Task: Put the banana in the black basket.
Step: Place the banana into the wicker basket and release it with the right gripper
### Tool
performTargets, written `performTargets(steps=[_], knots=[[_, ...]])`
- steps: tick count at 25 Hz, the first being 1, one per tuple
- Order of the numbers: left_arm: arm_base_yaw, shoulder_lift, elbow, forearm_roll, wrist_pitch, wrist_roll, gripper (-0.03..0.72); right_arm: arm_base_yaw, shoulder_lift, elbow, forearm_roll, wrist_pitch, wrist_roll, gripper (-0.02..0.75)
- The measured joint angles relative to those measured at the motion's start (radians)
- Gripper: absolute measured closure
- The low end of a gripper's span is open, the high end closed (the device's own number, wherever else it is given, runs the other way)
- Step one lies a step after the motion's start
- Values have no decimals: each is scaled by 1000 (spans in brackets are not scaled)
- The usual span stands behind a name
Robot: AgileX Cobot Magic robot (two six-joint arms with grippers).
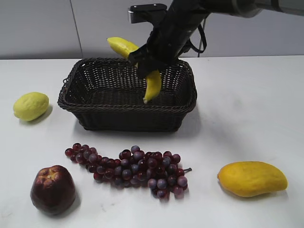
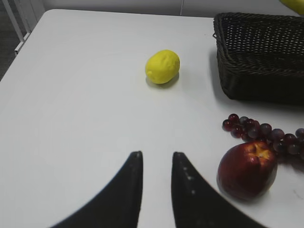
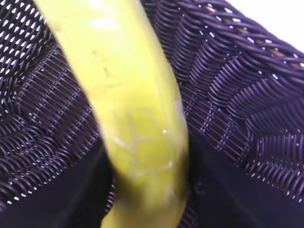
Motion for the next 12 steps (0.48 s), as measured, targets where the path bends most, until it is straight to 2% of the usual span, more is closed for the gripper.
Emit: performTargets(steps=[2,5,12], knots=[[0,0,0,0,0,0,484,0,-1,0,-2,0,-1,231],[0,0,0,0,0,0,484,0,-1,-13,-18,37,-1,160],[0,0,0,0,0,0,484,0,-17,-144,-66,196,-3,145]])
